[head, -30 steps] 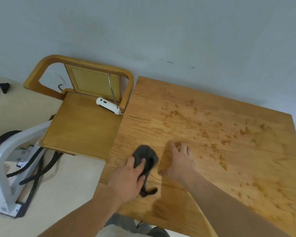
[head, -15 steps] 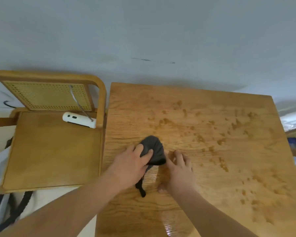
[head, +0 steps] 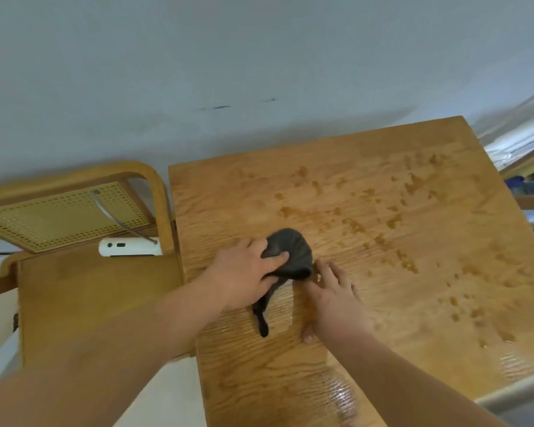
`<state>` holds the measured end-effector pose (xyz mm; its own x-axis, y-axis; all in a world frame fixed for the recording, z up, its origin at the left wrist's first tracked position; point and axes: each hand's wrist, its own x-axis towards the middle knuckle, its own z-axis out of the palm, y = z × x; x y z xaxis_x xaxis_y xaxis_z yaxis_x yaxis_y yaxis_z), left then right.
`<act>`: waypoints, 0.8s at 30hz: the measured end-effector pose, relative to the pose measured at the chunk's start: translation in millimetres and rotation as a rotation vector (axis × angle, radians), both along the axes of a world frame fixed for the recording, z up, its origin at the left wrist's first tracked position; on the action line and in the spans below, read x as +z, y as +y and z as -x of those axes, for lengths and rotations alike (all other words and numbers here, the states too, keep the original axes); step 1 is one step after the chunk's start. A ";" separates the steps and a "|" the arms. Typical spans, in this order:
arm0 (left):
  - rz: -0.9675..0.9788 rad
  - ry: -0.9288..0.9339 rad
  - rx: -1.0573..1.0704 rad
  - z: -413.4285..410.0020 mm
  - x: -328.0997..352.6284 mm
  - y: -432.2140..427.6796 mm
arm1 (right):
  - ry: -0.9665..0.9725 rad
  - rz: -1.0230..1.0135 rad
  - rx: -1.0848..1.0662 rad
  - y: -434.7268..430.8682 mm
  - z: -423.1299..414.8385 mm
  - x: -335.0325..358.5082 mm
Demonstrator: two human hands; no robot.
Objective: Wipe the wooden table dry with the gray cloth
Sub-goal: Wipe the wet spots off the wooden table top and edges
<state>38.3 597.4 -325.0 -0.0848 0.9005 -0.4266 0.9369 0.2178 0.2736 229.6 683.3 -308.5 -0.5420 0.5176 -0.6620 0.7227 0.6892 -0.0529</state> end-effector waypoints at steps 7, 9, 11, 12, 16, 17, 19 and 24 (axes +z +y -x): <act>-0.025 0.044 0.729 30.2 -8.8 27.6 | -0.011 0.026 -0.008 -0.7 2.9 5.1; -0.029 0.025 0.584 -4.2 -3.5 21.6 | 0.004 0.024 -0.014 -1.3 2.0 4.3; -0.027 -0.007 0.243 -22.1 1.5 6.6 | 0.008 0.026 -0.002 1.2 2.4 4.7; -0.013 -0.011 0.095 -18.5 2.3 0.1 | 0.007 0.026 0.004 2.1 2.6 4.9; 0.011 0.087 0.183 32.0 -2.1 -10.1 | -0.008 0.044 -0.009 2.6 2.6 3.8; 0.003 0.089 0.343 37.4 -2.5 -12.0 | -0.010 0.045 -0.011 2.8 2.7 3.6; 0.003 0.076 0.549 27.9 -1.6 -16.6 | -0.014 0.047 -0.015 2.4 3.0 4.3; 0.102 -0.081 0.218 -10.0 13.4 -29.9 | -0.024 0.028 -0.004 -0.3 4.2 7.5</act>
<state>48.3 567.5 -311.6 -0.2342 0.8166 -0.5275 0.8408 0.4425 0.3118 225.4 683.0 -301.1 -0.5238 0.5005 -0.6893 0.7266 0.6848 -0.0549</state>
